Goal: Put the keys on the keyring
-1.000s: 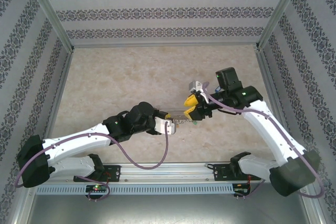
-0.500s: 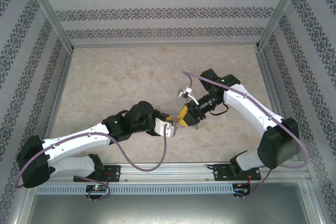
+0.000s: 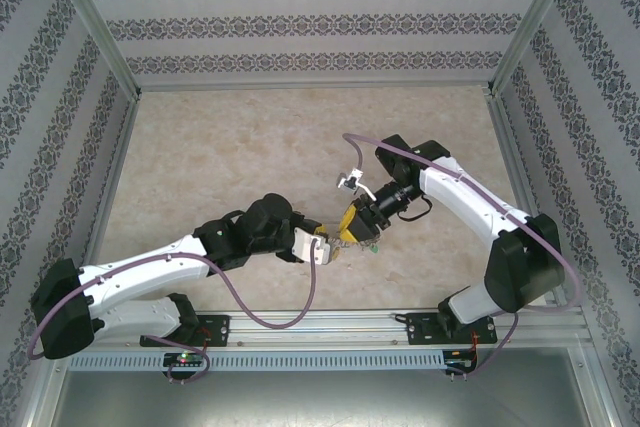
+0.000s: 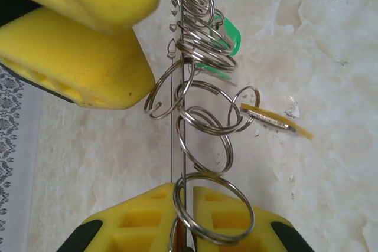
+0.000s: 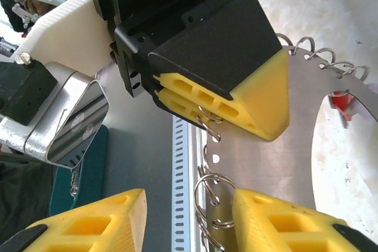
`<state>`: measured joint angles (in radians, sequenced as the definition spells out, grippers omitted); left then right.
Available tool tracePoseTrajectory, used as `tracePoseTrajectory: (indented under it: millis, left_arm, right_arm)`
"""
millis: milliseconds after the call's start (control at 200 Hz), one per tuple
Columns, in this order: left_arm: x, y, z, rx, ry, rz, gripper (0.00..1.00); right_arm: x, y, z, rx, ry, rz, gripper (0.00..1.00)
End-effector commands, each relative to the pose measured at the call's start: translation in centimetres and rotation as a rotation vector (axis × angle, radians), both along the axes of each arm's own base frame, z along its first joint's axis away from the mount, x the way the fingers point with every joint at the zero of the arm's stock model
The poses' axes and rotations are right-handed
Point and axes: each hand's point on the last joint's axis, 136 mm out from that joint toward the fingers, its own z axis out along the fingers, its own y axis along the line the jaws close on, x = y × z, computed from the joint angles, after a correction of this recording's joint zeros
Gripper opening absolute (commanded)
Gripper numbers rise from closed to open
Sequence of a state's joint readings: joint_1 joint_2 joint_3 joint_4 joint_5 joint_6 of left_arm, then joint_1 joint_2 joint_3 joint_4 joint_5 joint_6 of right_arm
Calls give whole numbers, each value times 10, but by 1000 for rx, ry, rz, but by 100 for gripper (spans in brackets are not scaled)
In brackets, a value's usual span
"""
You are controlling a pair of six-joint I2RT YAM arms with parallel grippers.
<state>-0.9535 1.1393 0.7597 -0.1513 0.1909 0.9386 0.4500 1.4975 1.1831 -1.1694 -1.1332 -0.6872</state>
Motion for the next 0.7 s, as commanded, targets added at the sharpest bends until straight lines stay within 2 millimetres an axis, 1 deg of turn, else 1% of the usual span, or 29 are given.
tracePoseTrajectory:
  millis: [0, 200, 325, 435, 510, 640, 699]
  left_arm:
    - [2, -9, 38, -107, -29, -21, 0]
    - [1, -11, 36, -114, 3, -17, 0]
    - [0, -11, 35, -116, 13, -17, 0]
    - [-3, -10, 34, -115, 22, -23, 0]
    - [-4, -10, 35, -110, 28, -30, 0]
    - [-6, -9, 35, -110, 47, -30, 0]
    - [0, -8, 41, -132, 78, 23, 0]
  right_arm:
    - [3, 5, 2, 20, -26, 16, 44]
    - [6, 5, -2, -12, -65, 12, 43]
    - [2, 2, 1, 11, -89, 28, 44]
    - [-3, -1, 2, 33, -150, 57, 44]
    - [-4, -2, 5, 54, -228, 66, 45]
    - [2, -3, 11, 86, -399, 48, 46]
    - [7, -5, 15, 87, -489, 34, 47]
